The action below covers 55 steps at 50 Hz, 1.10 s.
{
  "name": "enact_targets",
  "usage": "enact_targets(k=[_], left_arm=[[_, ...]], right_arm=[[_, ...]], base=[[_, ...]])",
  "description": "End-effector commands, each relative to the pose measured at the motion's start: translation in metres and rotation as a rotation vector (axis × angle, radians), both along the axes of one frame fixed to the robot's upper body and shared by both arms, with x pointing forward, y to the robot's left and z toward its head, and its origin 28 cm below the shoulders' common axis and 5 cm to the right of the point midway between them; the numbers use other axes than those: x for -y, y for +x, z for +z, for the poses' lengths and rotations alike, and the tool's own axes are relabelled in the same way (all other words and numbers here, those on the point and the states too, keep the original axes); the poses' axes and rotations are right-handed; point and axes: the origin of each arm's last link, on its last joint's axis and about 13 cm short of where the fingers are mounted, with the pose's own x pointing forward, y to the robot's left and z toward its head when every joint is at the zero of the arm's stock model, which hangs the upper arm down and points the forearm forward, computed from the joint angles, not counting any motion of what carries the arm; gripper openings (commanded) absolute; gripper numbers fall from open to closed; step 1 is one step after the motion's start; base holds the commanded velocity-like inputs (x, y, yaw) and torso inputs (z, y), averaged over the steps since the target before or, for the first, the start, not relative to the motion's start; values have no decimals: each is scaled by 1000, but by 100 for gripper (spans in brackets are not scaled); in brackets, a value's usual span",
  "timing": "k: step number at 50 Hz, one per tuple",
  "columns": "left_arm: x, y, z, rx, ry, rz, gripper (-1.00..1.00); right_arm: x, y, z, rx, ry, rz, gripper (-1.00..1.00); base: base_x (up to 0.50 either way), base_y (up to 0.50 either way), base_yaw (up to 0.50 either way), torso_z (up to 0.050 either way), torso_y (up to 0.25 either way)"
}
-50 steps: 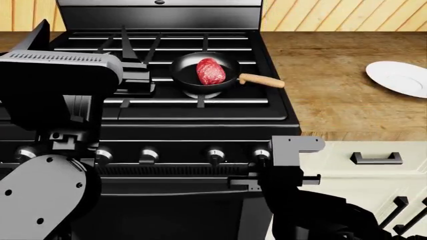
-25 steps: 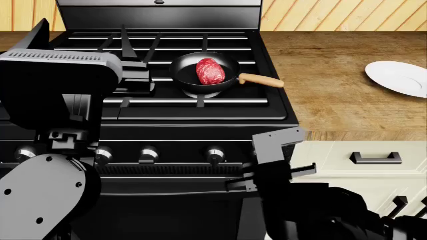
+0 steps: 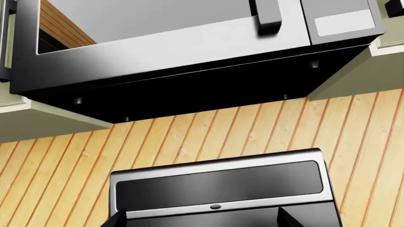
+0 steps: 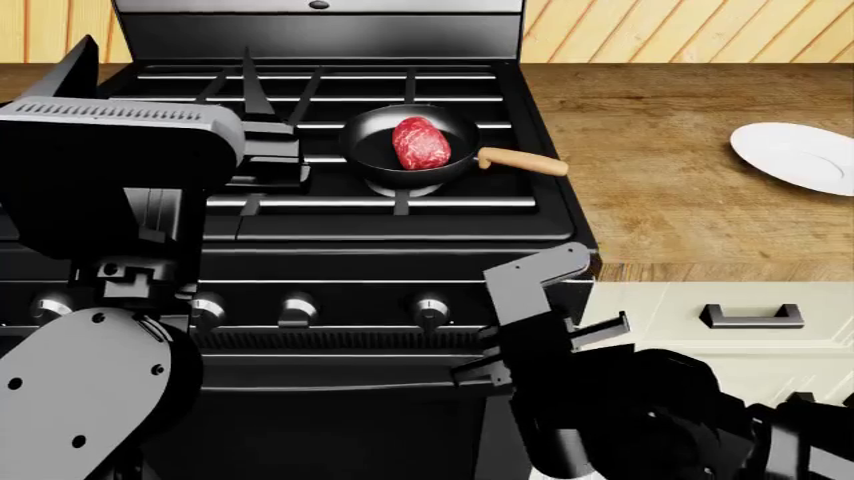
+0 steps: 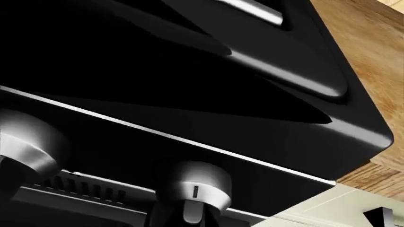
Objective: Frozen meat rests on a plate on the counter. Retrieve the meat and place it in a pot on a burner. Then turn the burner on.
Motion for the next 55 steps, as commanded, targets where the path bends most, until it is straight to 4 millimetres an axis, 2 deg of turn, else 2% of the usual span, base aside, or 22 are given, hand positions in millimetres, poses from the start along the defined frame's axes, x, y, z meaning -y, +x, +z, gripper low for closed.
enact_targets(k=[1, 35, 55], left_arm=[[0, 0, 0, 1, 0, 0, 100], [0, 0, 1, 1, -2, -5, 100], [1, 0, -1, -2, -5, -11, 100]], right_arm=[[22, 14, -1, 21, -146, -115, -100], [21, 21, 9, -1, -314, -81, -100], [15, 28, 19, -28, -584, 1, -100]], base=[[0, -3, -3, 0, 0], [5, -2, -2, -1, 0], [6, -2, -2, -1, 0]])
